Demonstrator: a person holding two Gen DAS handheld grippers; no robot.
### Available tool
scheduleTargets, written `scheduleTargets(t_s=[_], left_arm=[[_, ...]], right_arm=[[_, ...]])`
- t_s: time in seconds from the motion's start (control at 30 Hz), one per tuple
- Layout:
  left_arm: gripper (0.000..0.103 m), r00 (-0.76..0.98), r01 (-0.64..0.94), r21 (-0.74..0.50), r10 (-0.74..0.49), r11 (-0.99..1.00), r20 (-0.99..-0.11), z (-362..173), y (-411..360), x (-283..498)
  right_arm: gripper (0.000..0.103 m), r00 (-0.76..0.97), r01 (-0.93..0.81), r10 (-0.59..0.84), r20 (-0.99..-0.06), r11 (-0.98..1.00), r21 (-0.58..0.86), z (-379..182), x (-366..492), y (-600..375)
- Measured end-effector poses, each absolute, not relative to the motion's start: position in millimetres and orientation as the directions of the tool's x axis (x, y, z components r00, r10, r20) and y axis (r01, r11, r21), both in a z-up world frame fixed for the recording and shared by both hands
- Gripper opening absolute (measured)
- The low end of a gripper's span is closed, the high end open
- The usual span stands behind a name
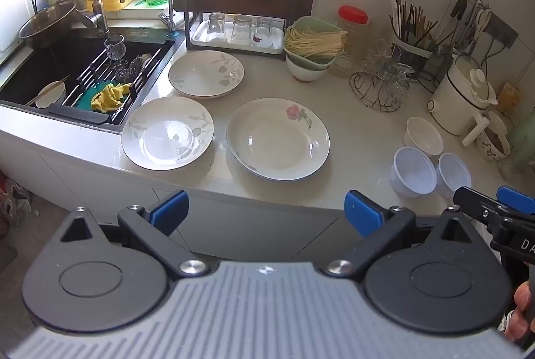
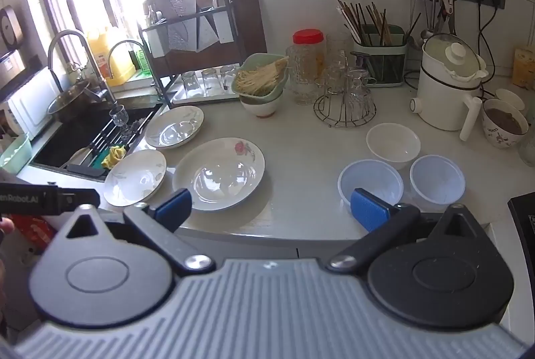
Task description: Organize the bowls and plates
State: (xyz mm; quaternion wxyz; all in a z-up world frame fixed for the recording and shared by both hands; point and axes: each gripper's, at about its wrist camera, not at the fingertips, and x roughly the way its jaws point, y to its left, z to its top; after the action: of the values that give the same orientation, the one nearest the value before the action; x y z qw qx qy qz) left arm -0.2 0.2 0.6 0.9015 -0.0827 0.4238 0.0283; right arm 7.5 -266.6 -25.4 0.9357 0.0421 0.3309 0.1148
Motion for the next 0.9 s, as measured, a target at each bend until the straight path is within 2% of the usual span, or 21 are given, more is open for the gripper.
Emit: scheduleTargets(t_s=[0.63,0.9], left_arm=[[0.101,0.616,-0.117,-0.081,0.008,0.99,-0.788,3.0,2.7,1.9],[0.101,0.619,-0.113,-0.104,-0.012,0.988,-0.785,6.3,5.4,6.3]], right_arm=[[0.103,0.761,-0.179,0.233,-0.605,0.972,0.149,-19.5,9.1,-266.5],[0.103,0.753,-0.176,0.234,-0.615,0.972,0.154,-18.7,5.0,-267.9]])
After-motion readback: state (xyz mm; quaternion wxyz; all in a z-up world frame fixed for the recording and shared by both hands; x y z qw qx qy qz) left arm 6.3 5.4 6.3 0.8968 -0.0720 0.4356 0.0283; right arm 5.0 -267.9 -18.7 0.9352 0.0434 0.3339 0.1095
